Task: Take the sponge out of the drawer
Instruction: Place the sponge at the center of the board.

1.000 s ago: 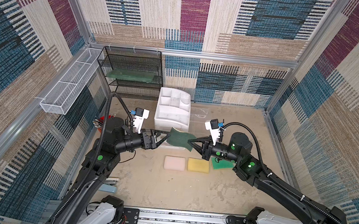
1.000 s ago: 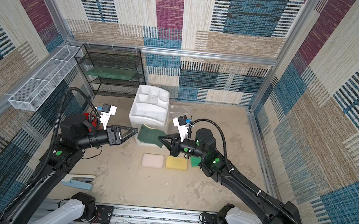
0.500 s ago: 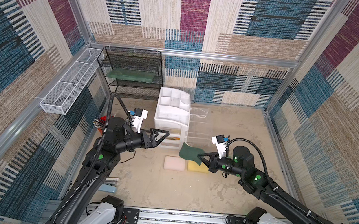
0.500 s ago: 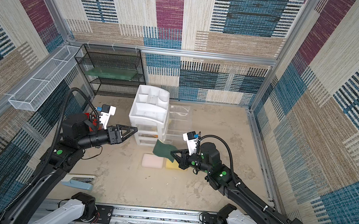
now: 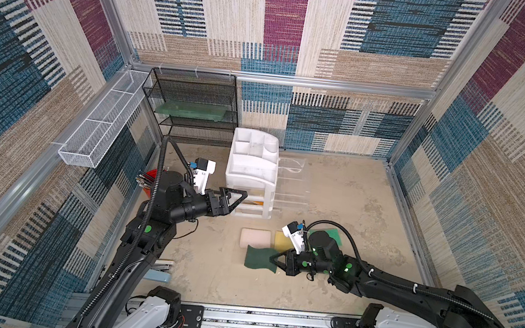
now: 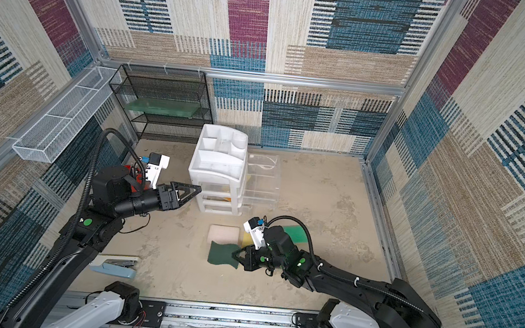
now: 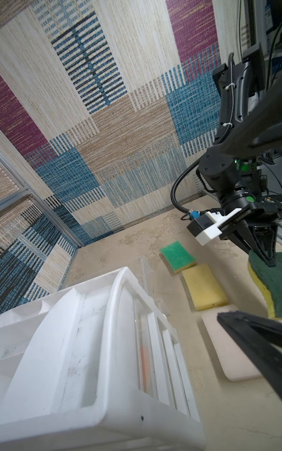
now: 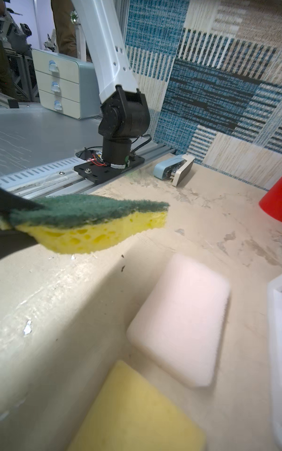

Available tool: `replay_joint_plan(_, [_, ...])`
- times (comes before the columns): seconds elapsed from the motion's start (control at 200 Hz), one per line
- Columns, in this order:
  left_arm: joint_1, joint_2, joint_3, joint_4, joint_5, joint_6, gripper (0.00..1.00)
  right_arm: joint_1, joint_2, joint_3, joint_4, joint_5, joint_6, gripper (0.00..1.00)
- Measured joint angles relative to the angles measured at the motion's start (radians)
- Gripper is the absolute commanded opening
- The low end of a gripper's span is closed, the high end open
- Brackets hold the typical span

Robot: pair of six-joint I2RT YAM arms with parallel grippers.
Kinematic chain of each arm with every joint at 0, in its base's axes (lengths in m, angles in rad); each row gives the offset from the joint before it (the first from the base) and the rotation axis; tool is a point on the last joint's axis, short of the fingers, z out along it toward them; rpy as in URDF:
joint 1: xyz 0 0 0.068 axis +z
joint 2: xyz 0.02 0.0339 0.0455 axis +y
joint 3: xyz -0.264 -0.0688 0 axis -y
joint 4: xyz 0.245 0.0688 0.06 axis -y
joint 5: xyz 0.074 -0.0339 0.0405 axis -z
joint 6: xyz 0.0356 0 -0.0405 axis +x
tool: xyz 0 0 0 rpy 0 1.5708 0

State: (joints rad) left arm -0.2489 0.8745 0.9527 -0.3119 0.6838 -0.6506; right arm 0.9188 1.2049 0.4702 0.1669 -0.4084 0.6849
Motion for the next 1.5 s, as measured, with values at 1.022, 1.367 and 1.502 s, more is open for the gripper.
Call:
replay_joint_plan(1.022, [0.003,-0.012,0.000,-0.001,-0.003,0.000,1.00,0.077,0.348,0.119,0.025,0.091,0.027,0.00])
replay_joint_plan(1.367, [0.003,-0.012,0.000,-0.001,-0.003,0.000,1.00,0.069,0.382,0.180,-0.091,0.132,-0.029,0.00])
replay_joint_plan(1.502, [0.004,-0.012,0.000,-0.001,-0.004,0.000,1.00,0.068,0.390,0.195,-0.125,0.141,-0.054,0.00])
